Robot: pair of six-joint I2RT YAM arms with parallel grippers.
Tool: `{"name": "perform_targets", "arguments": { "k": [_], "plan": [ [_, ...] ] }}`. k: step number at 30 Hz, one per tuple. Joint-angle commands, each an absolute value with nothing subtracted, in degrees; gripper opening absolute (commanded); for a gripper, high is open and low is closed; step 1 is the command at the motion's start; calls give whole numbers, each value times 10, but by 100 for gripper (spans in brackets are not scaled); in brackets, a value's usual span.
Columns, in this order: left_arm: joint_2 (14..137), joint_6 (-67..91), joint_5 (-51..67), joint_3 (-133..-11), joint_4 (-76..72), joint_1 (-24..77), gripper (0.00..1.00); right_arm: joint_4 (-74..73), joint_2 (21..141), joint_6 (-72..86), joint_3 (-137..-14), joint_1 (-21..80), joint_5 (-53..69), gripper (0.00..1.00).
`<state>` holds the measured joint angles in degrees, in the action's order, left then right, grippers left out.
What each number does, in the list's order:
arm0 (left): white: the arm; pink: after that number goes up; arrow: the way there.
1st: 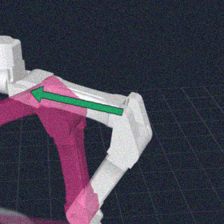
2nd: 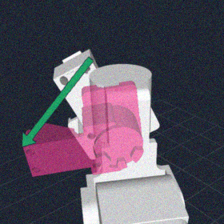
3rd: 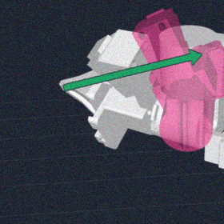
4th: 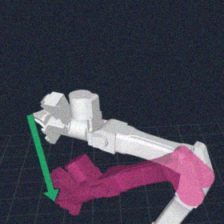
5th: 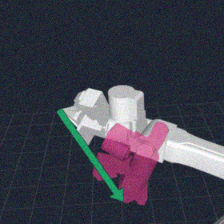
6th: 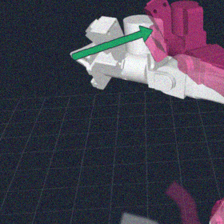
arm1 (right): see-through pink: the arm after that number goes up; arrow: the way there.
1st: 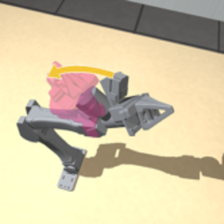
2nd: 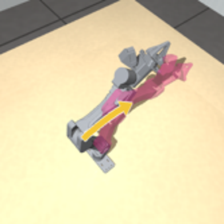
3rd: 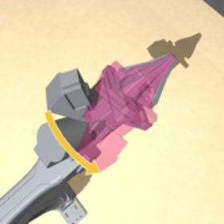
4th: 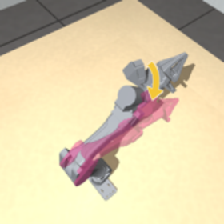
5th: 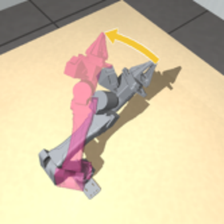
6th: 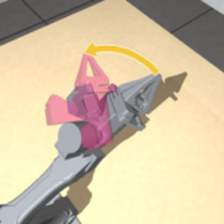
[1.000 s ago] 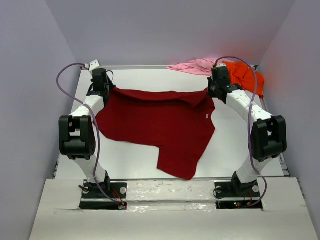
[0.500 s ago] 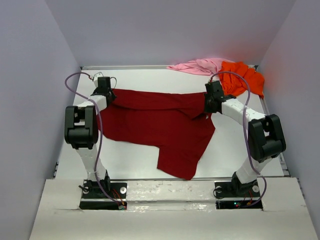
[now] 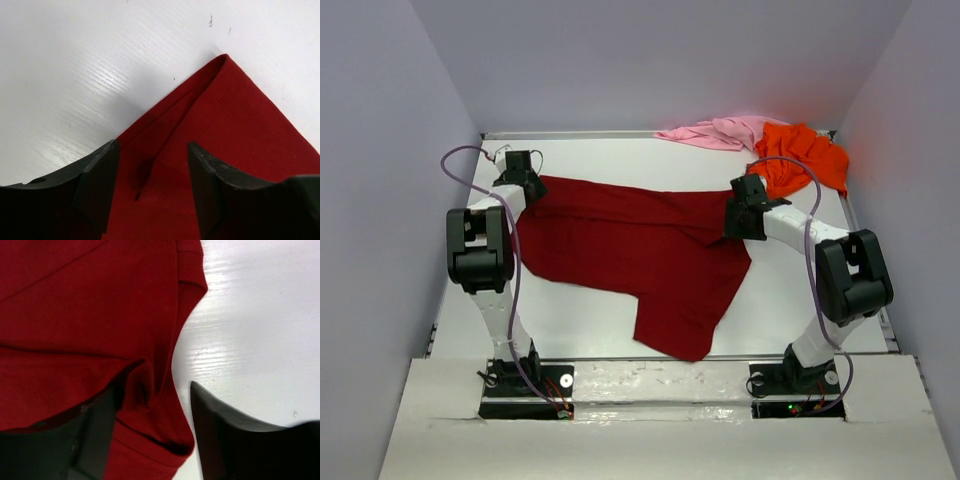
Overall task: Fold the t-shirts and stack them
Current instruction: Fold the flattened T-shirt at the center of the board.
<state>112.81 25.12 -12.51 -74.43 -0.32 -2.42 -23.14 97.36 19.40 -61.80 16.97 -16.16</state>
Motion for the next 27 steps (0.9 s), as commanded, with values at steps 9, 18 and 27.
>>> {"name": "perform_targets", "arguments": {
  "k": [9,18,27],
  "plan": [
    [981,272,-70,-778,-21,-23,66,-277,900,176,-723,171,-168,72],
    [820,275,-21,-749,-21,21,67,-259,1003,167,-792,171,-151,70],
    [661,251,-45,-625,-65,85,68,-233,1137,188,-854,171,-90,68]
  ]
}}
